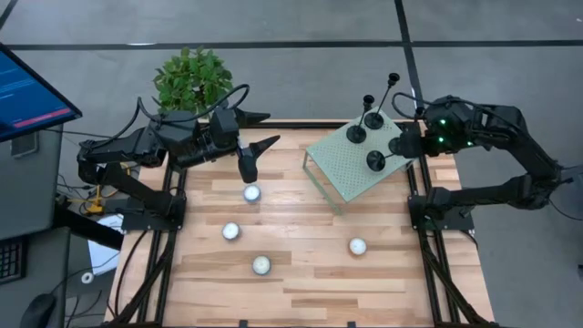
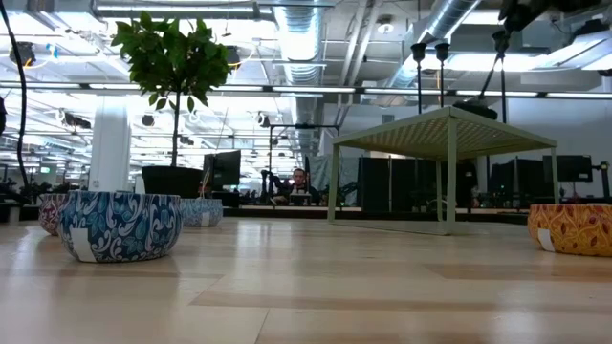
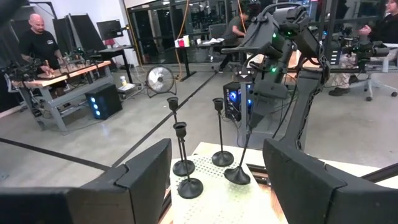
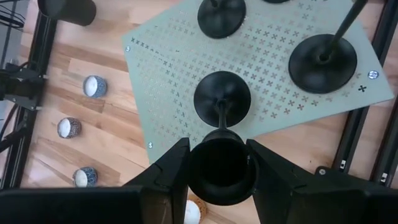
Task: Pick & Place candle stick holders
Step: Align the black candle holder with the bottom left black candle holder on the shelf
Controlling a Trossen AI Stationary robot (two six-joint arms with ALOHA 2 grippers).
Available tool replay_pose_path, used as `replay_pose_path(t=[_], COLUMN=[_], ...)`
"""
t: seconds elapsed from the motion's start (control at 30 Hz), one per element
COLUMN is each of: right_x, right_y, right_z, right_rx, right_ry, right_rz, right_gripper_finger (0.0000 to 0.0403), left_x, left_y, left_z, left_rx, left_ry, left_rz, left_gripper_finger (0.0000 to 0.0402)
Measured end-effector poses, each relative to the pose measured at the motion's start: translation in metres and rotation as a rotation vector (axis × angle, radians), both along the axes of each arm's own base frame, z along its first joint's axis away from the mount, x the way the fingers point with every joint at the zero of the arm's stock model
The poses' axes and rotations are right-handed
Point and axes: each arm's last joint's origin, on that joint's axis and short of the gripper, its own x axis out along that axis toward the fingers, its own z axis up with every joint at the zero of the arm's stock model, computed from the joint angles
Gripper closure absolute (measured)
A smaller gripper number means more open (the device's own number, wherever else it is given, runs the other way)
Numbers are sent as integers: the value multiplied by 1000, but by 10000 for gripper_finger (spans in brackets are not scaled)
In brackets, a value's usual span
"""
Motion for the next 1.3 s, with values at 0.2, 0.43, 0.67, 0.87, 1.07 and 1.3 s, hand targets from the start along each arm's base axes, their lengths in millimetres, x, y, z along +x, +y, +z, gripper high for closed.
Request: replay_pose_path(t=[0.2,0.43,0.67,0.87,1.07,1.3], right_x=[-2,1,1,1,1,1], right_y=[0,-1,-1,-1,-2,-2], right_z=[0,-11,-13,-13,-13,-13], right_rx=[-12,6,7,0,-11,-18], right_ry=[-1,42,49,54,58,63], right_rz=[-8,-9,-10,-15,-22,-10], right_gripper_finger=[282,282,282,266,264,244], left_x=[0,0,0,0,0,0], left_y=[0,0,0,0,0,0], left_z=[0,0,0,0,0,1], left_rx=[0,0,0,-1,-5,-8], left_ry=[0,0,0,-5,-7,-10], left_rz=[0,0,0,0,-1,-1], left_gripper_finger=[147,147,147,147,147,147])
